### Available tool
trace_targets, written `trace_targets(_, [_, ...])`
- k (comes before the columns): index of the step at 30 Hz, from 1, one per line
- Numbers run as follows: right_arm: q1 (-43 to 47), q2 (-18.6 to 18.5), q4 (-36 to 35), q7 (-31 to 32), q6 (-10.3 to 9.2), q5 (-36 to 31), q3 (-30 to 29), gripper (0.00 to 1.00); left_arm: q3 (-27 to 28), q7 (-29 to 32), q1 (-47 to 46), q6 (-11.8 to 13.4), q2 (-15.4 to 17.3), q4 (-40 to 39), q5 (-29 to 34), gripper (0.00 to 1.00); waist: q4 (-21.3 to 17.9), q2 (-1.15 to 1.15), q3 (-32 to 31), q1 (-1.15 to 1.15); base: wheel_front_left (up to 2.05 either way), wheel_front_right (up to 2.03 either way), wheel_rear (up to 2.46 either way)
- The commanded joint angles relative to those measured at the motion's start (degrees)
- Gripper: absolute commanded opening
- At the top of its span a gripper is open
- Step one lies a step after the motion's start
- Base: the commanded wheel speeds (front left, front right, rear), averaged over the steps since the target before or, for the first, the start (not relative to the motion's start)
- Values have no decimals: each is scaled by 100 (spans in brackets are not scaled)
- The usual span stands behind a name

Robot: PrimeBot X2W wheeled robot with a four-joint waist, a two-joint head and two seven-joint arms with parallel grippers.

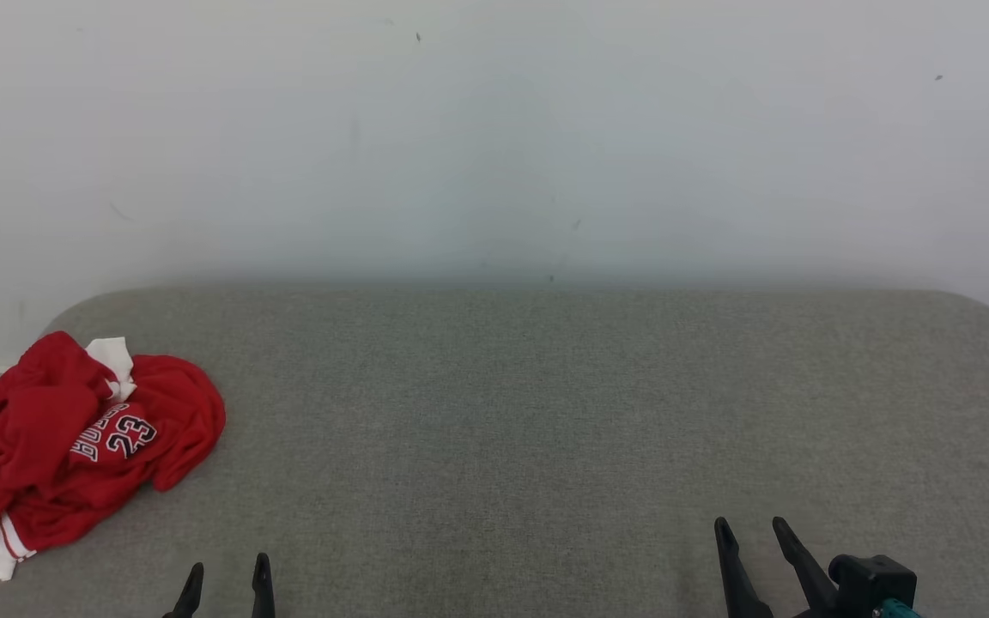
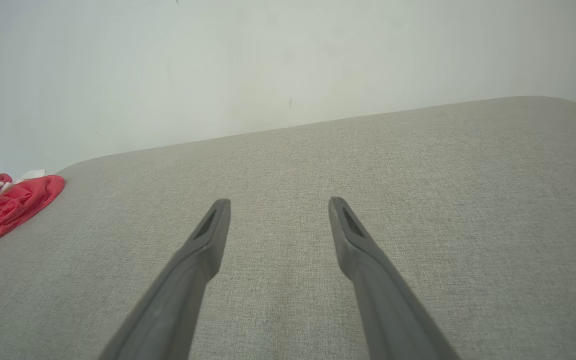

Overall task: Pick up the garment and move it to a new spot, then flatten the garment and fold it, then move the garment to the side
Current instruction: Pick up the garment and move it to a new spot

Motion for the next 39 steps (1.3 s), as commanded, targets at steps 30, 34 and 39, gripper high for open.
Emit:
trace_targets(30, [-611, -15, 348, -210, 20, 311, 692, 100, 491, 109, 341, 442, 461, -813, -308, 100, 2704, 0, 395, 0, 0, 0, 0])
trace_targets(34, [-804, -14, 471, -206, 20, 327, 861, 100, 585, 43, 444, 506, 428, -933, -385, 100, 2771, 0, 494, 0, 0, 0, 0])
trace_targets(39, [-961, -12, 626, -253, 20, 349, 982, 100, 647, 10, 595, 572, 396, -1043, -379, 100, 2807, 0, 551, 0, 0, 0, 0])
